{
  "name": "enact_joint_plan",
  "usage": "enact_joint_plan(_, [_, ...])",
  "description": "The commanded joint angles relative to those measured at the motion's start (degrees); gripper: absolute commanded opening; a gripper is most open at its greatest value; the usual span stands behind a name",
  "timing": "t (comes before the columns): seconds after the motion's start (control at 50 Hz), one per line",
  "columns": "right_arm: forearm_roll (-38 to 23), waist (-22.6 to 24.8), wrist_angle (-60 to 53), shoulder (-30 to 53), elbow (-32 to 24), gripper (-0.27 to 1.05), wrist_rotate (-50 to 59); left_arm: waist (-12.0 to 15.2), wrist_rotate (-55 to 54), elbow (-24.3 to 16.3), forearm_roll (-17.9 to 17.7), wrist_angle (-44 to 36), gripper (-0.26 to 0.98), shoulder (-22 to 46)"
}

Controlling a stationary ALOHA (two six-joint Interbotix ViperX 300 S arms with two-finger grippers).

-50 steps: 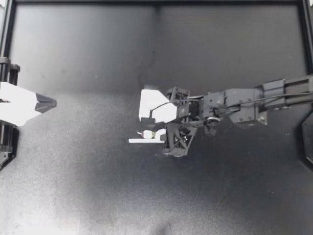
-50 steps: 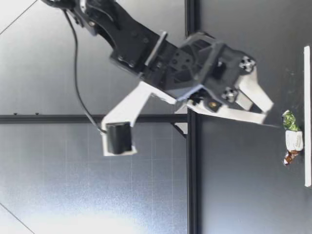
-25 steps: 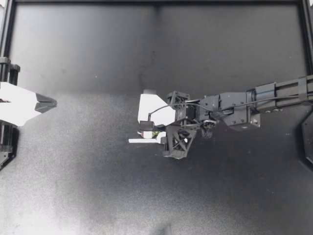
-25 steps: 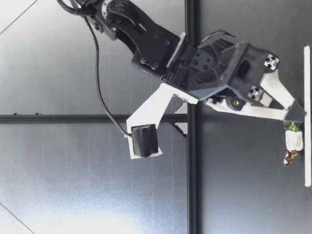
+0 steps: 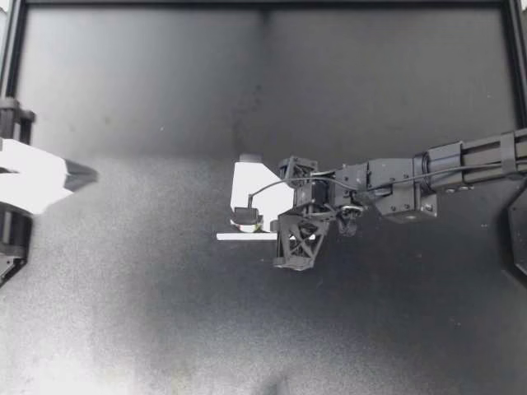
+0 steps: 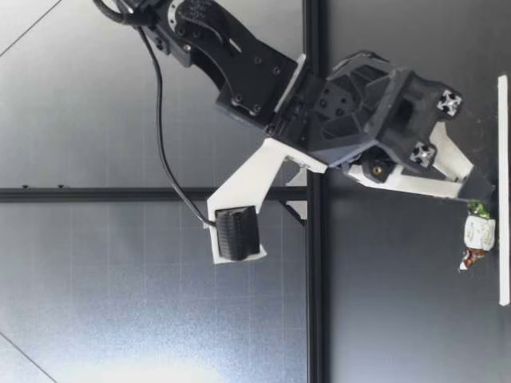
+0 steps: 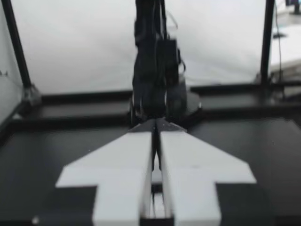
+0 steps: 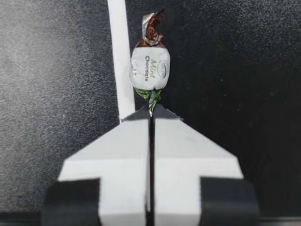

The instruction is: Pick up the candy and unwrap it.

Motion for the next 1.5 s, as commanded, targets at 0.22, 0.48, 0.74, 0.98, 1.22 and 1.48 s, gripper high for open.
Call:
enact_joint_plan(0.22, [0.09, 0.53, 1.85, -15.03, 2.99, -0.19, 0.26, 0.09, -0.18, -1.23, -0.09, -0.44, -0.1, 9.05])
enact_joint_plan(0.48, [0.53, 1.49, 2.46, -22.32, 4.48, -0.19, 0.53, 0.09, -0.18, -2.9, -0.09, -3.78, -0.05, 16.44])
enact_joint_plan(0.74, [1.49, 2.37, 3.52, -24.87, 4.31, -0.19, 0.79, 0.09, -0.18, -5.54, -0.09, -6.77, 0.25, 23.73])
enact_joint_plan(0.98, [1.67, 2.37, 2.55, -27.95, 3.69, -0.19, 0.79, 0.09, 0.35, -9.58, -0.09, -8.96, 0.49, 30.94])
enact_joint_plan(1.22, [1.58, 1.93, 2.37, -27.77, 0.53, -0.19, 0.53, 0.09, 6.59, -11.16, -0.09, -14.33, 0.49, 33.57])
enact_joint_plan(1.48, [1.58, 1.93, 2.37, -26.89, 0.0, -0.19, 0.62, 0.09, 8.53, -11.87, -0.09, -15.12, 0.49, 33.84])
